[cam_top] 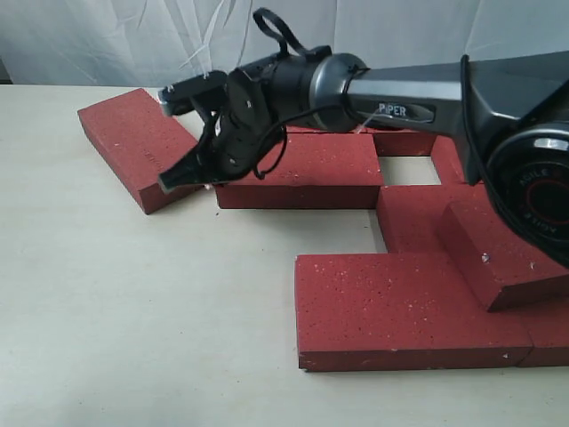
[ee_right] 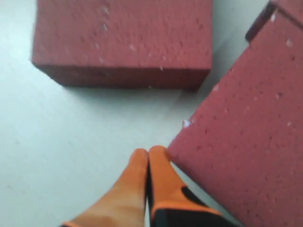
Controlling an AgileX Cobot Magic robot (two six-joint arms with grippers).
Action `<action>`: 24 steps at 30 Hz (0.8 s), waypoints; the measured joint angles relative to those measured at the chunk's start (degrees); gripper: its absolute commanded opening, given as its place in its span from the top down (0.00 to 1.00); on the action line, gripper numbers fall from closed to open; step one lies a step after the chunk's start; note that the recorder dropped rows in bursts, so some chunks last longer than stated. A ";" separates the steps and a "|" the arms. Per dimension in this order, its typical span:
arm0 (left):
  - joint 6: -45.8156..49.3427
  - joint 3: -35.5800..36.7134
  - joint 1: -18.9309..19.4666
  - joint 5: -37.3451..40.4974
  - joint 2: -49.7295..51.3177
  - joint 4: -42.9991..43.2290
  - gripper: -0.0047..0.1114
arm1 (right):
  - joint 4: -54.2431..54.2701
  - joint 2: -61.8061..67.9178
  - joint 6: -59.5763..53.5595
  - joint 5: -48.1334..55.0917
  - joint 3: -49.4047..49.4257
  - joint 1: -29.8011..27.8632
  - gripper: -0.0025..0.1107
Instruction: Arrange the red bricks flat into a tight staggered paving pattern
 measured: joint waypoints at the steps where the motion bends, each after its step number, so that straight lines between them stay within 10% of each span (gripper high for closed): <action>1: 0.00 0.00 0.00 0.00 0.00 0.00 0.28 | 0.73 -0.25 0.00 0.38 -1.42 0.12 0.99; 24: 0.00 0.00 0.00 0.00 0.00 0.00 0.28 | -10.54 8.63 5.16 3.74 -12.48 1.38 0.99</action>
